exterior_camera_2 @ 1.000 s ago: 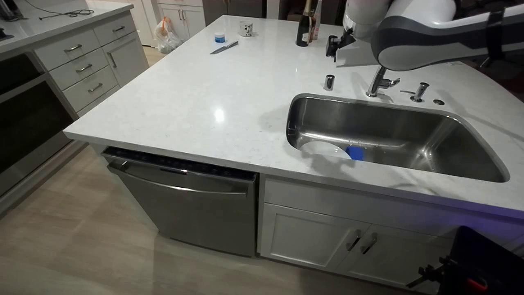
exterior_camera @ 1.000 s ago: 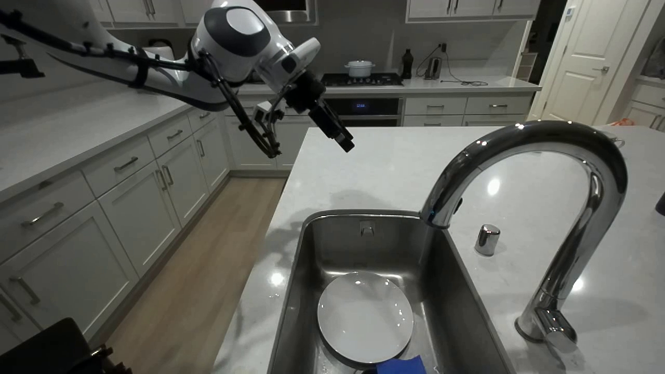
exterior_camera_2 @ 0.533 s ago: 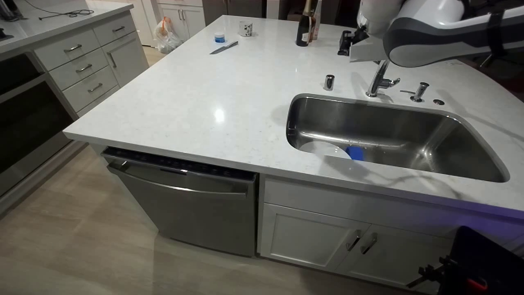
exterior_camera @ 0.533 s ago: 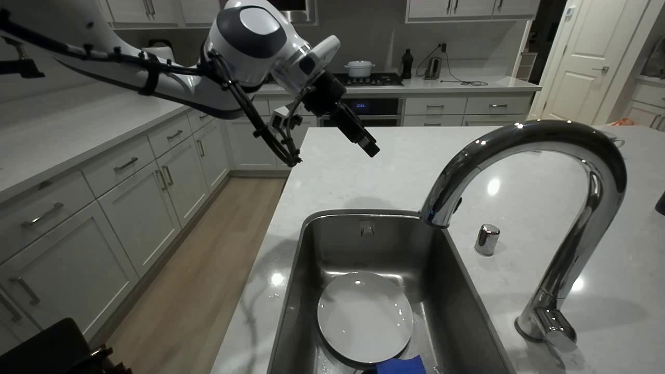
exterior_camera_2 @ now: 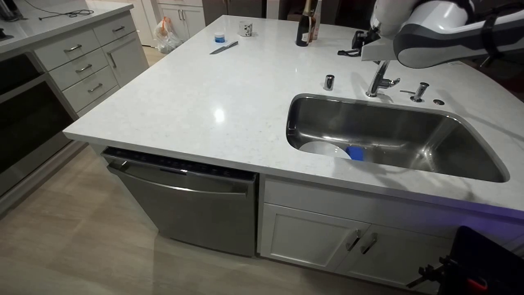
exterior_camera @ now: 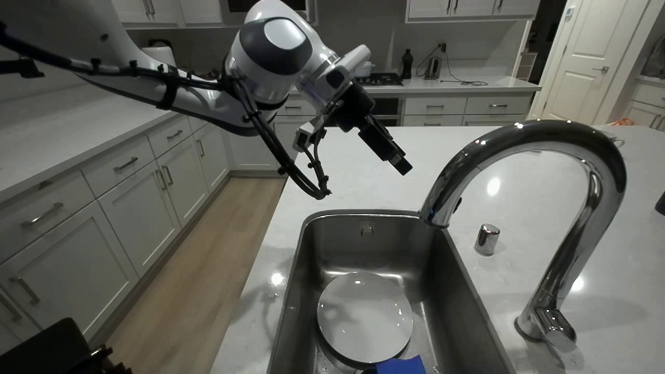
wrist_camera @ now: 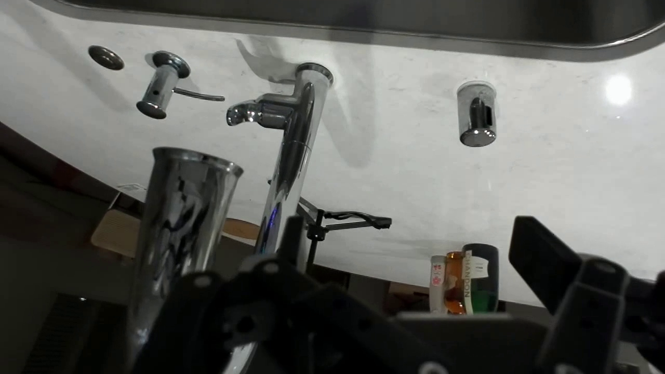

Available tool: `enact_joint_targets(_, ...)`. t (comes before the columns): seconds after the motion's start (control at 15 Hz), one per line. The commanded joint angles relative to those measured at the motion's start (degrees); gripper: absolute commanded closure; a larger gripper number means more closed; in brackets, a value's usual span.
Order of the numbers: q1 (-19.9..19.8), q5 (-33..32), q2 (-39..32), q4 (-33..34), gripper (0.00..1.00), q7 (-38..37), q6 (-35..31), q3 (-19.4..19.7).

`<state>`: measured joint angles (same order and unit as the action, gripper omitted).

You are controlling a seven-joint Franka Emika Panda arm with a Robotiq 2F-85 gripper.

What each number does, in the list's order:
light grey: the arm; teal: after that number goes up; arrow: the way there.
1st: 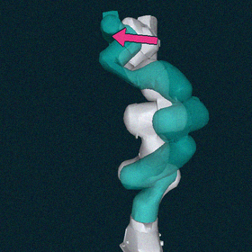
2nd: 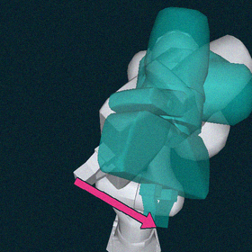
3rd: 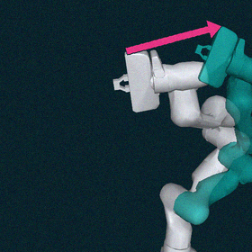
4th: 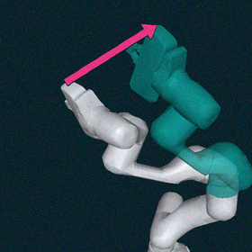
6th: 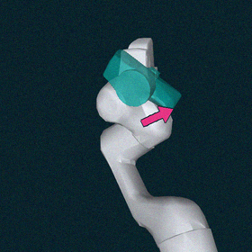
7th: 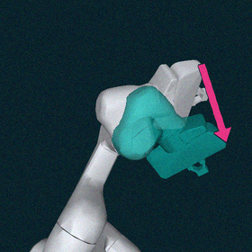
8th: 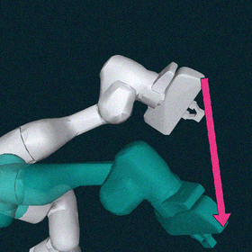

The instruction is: Turn the tap nozzle to the right

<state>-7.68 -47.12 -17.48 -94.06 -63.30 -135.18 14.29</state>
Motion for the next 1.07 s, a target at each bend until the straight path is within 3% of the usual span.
enact_joint_targets(0.0, -0.95, -0.01, -1.39, 2.5, 0.0, 0.91, -1.27, 1.09)
enact_joint_targets(0.53, -0.99, -0.39, -0.93, 6.2, 0.0, 0.56, -0.45, 2.02)
enact_joint_targets(0.6, -1.03, -0.5, -0.8, 6.27, 0.06, 0.37, -0.44, 2.17)
enact_joint_targets(0.67, -1.1, -0.45, -0.66, 6.39, 0.26, 0.41, -0.38, 2.29)
enact_joint_targets(1.0, -1.53, -1.0, -0.02, 5.83, 0.65, -0.12, -0.32, 3.43)
